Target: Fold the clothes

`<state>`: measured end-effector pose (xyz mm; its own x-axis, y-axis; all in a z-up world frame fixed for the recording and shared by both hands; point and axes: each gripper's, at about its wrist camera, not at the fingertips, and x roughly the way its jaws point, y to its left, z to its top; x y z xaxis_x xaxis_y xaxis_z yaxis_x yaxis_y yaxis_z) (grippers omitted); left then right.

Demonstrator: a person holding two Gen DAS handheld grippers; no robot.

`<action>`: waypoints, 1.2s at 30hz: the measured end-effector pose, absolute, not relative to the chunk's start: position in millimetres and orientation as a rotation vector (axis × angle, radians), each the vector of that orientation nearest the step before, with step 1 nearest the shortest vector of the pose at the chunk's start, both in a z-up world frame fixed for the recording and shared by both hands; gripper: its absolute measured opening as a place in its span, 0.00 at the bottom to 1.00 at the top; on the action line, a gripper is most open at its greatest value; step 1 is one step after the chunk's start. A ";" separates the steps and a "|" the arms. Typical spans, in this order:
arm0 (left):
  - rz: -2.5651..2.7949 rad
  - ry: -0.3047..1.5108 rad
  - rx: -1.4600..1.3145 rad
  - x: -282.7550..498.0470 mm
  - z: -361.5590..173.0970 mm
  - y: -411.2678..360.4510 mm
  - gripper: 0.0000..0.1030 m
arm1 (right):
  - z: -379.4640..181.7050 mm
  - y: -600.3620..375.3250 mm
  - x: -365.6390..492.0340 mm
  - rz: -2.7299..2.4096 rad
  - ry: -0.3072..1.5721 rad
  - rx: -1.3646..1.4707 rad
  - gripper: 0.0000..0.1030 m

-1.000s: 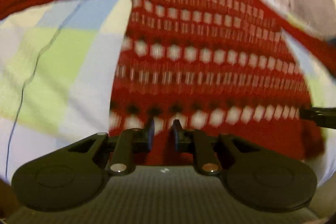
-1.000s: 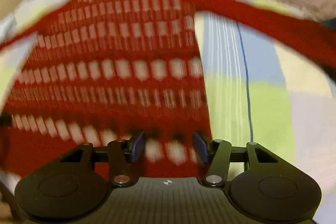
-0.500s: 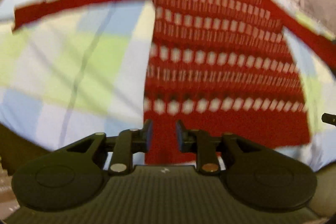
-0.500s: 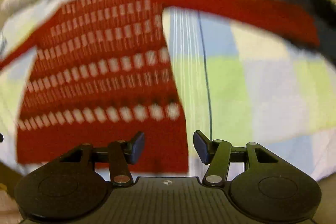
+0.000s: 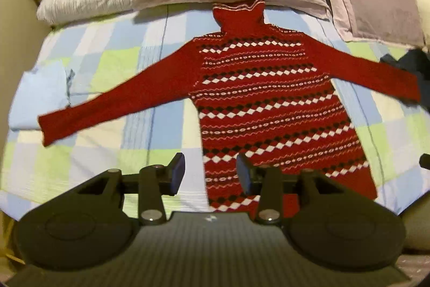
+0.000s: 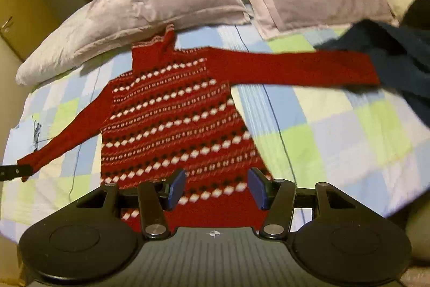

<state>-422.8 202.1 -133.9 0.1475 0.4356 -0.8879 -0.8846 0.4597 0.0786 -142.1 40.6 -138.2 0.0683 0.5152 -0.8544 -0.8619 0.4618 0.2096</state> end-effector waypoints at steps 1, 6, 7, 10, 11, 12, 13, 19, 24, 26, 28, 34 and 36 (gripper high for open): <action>1.030 1.017 -0.538 -422.1 -130.9 195.3 0.37 | -136.9 39.6 -145.5 1.082 1.069 -0.415 0.53; 1.093 0.975 -0.550 -418.8 -115.6 160.9 0.43 | -132.9 45.7 -156.6 1.123 1.066 -0.511 0.53; 1.106 0.966 -0.553 -418.2 -112.5 154.0 0.43 | -132.3 46.9 -156.8 1.146 1.057 -0.519 0.53; 1.143 0.940 -0.560 -416.2 -103.3 133.4 0.43 | -129.6 43.9 -153.8 1.209 1.027 -0.553 0.53; 1.156 0.932 -0.562 -415.6 -100.3 126.5 0.43 | -128.6 40.2 -151.3 1.225 1.016 -0.567 0.53; 1.164 0.922 -0.569 -411.7 -99.3 118.0 0.43 | -127.4 35.0 -148.0 1.238 1.006 -0.582 0.53; 1.170 0.911 -0.576 -406.1 -98.6 107.0 0.43 | -126.2 29.1 -144.0 1.248 0.998 -0.597 0.53; 1.204 0.893 -0.615 -371.7 -102.4 45.6 0.44 | -124.3 -20.8 -105.6 1.258 0.983 -0.667 0.53; 1.225 0.909 -0.625 -352.1 -106.5 -2.4 0.44 | -126.1 -58.1 -76.7 1.253 1.019 -0.678 0.53; 1.239 0.911 -0.631 -350.3 -105.6 -16.6 0.44 | -125.0 -69.0 -70.9 1.266 1.032 -0.689 0.53; 1.253 0.912 -0.637 -348.5 -104.7 -30.8 0.45 | -122.7 -79.6 -68.6 1.286 1.026 -0.705 0.53; 1.291 0.903 -0.642 -352.4 -98.9 -64.0 0.47 | -118.6 -104.9 -71.7 1.323 1.002 -0.749 0.53; 1.300 0.902 -0.647 -354.8 -98.8 -73.0 0.47 | -117.7 -109.8 -73.4 1.331 0.997 -0.758 0.53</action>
